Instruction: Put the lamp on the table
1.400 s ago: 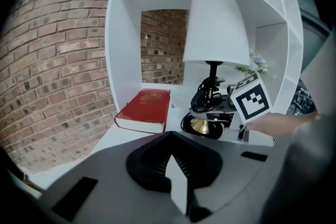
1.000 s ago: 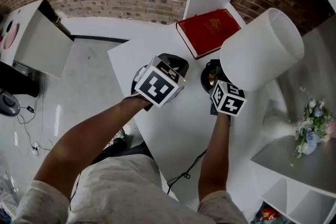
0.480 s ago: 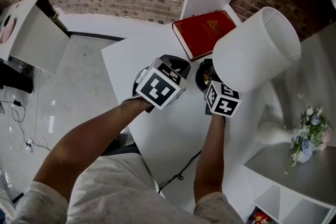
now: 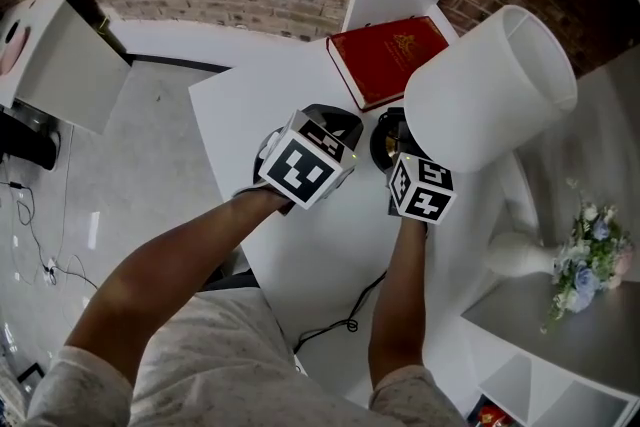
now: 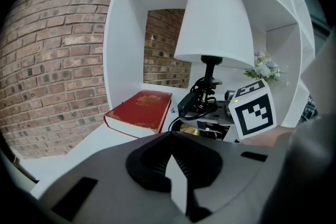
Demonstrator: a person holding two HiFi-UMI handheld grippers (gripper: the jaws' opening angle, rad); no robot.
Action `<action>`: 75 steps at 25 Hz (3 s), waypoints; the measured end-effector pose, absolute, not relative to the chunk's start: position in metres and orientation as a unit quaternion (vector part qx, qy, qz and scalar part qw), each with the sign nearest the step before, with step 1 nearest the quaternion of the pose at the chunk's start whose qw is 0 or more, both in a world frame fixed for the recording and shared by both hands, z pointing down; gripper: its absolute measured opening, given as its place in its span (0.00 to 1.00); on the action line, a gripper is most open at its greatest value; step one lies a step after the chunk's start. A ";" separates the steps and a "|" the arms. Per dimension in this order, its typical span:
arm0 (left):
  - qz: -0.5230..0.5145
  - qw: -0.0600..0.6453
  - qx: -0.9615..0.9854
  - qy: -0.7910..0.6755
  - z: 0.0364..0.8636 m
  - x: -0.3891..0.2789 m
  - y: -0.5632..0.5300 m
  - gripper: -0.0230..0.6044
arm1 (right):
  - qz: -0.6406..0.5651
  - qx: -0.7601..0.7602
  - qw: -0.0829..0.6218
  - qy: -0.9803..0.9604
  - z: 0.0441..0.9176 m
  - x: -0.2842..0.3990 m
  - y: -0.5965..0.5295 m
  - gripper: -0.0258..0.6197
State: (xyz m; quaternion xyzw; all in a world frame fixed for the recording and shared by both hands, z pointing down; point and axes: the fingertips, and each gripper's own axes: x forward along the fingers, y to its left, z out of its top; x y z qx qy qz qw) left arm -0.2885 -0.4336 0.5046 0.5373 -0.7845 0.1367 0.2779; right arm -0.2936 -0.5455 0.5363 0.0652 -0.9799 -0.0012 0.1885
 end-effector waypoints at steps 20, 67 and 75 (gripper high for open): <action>0.134 0.273 0.517 -0.800 0.498 -0.291 -0.414 0.03 | 0.000 0.069 0.171 -0.983 0.535 -0.293 -0.544 0.19; 0.114 0.213 0.579 -0.778 0.434 -0.297 -0.359 0.03 | 0.030 0.221 0.235 -0.946 0.471 -0.190 -0.504 0.29; 0.120 0.202 0.601 -0.764 0.424 -0.296 -0.349 0.03 | 0.064 0.238 0.222 -0.943 0.448 -0.178 -0.472 0.29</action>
